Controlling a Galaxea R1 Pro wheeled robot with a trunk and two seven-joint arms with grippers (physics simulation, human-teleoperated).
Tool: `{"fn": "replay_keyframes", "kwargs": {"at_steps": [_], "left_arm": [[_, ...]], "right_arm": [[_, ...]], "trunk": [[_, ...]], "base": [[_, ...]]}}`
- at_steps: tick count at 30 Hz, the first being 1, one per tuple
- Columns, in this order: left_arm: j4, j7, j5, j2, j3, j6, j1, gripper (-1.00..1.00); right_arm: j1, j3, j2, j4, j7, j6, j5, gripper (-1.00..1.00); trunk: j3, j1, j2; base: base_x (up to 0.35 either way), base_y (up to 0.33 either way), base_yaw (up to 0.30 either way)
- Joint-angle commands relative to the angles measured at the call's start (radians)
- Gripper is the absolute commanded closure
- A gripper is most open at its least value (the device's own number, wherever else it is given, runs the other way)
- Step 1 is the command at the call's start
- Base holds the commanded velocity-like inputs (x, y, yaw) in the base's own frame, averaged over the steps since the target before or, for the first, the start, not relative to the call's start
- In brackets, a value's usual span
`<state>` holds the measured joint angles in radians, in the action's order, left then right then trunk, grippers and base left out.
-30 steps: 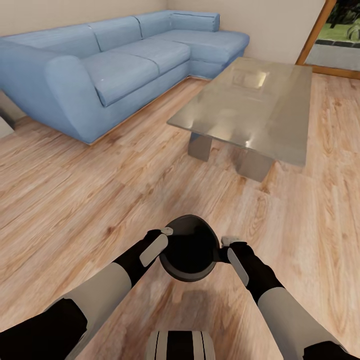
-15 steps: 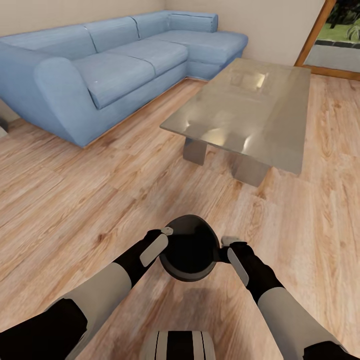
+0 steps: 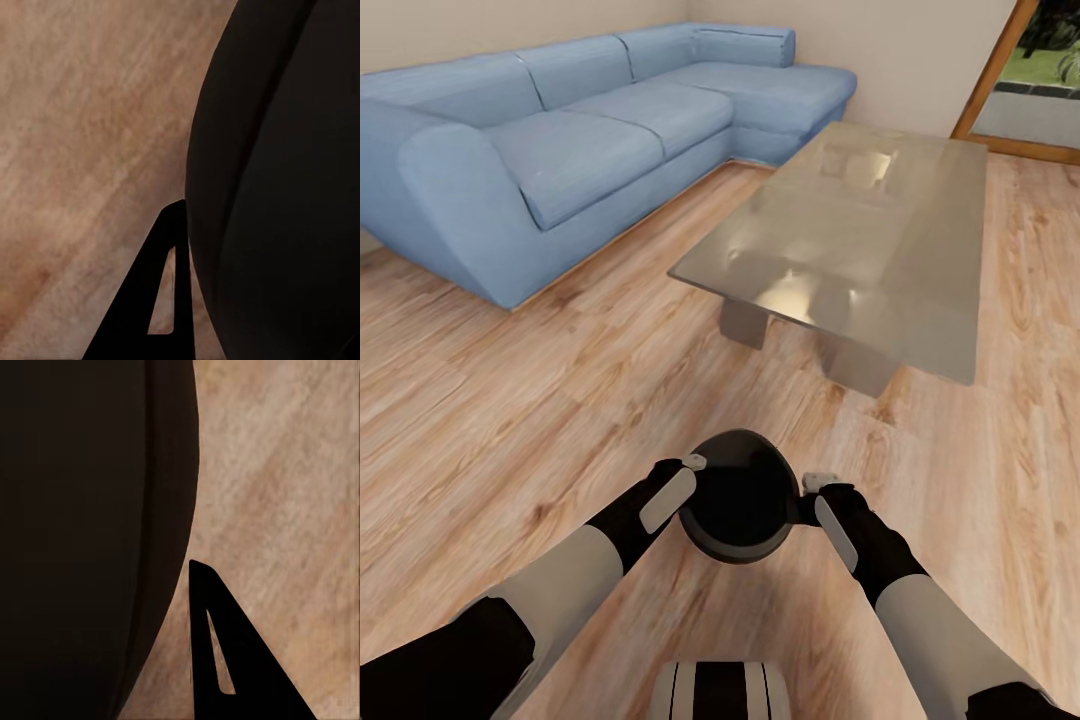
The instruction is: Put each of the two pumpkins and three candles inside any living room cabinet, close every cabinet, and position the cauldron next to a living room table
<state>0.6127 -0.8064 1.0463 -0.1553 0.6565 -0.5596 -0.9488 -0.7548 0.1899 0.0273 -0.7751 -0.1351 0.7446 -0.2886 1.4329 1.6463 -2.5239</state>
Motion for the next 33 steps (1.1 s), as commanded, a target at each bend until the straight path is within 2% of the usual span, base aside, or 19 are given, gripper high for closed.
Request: {"fn": "replay_keyframes", "kwargs": {"at_steps": [1,33], "left_arm": [[0.001,0.001,0.000,0.000,0.002,0.009,-0.001,1.00],[0.002,0.000,0.000,0.000,0.002,0.010,-0.001,1.00]], "right_arm": [[0.000,0.000,-0.001,0.001,0.006,-0.001,-0.006,1.00],[0.000,0.000,-0.001,0.000,0.006,-0.001,-0.004,1.00]], "trunk": [[0.000,0.000,0.000],[0.000,0.000,0.000]], "base": [[0.324,-0.089,0.000],[0.317,-0.085,0.000]]}}
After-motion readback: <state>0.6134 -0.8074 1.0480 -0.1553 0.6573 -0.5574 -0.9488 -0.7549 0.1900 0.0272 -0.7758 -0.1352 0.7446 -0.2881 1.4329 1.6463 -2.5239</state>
